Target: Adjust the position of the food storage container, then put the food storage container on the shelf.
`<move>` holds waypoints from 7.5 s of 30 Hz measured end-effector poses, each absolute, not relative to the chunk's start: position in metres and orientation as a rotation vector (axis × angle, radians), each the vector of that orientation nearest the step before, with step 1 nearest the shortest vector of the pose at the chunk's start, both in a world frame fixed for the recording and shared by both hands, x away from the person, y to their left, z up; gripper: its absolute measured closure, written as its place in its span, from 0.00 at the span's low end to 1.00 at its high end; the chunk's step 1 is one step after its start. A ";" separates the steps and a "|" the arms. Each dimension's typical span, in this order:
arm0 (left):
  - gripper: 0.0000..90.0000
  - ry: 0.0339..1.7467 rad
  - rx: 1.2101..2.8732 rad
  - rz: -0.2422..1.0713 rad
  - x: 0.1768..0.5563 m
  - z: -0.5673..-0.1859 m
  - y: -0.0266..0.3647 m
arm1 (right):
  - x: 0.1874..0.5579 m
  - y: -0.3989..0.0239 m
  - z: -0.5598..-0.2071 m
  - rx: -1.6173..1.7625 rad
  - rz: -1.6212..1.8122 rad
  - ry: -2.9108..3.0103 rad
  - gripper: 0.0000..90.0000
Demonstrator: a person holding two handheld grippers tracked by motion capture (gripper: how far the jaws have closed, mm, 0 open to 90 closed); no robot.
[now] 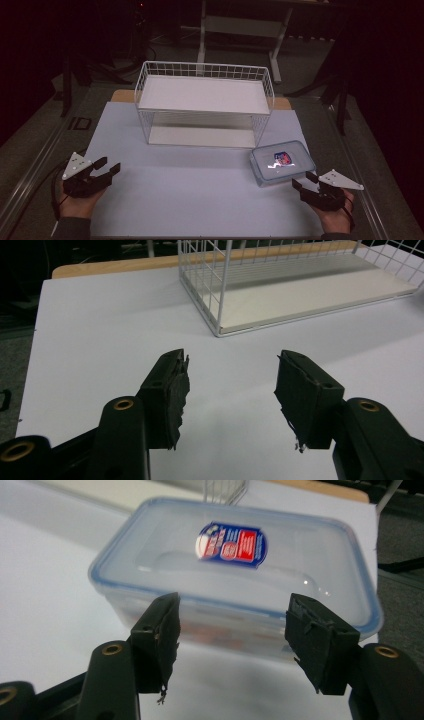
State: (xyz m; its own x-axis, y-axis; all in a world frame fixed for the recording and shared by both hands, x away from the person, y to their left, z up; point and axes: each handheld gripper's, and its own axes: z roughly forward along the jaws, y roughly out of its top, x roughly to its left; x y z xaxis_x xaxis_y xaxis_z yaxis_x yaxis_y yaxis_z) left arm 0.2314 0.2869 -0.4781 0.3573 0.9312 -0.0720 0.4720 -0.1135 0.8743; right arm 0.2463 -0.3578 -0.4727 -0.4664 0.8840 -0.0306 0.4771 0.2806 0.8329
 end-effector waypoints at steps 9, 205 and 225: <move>0.52 1.226 1.739 0.616 0.235 -0.479 0.289 | 0.247 -0.359 -0.467 1.236 1.116 1.986 0.47; 0.20 1.100 1.857 -0.125 0.314 -0.511 0.103 | 0.304 -0.239 -0.501 1.404 1.403 2.452 0.15; 0.26 1.191 1.788 -0.307 0.315 -0.516 0.107 | 0.309 -0.247 -0.509 1.577 1.507 2.498 0.21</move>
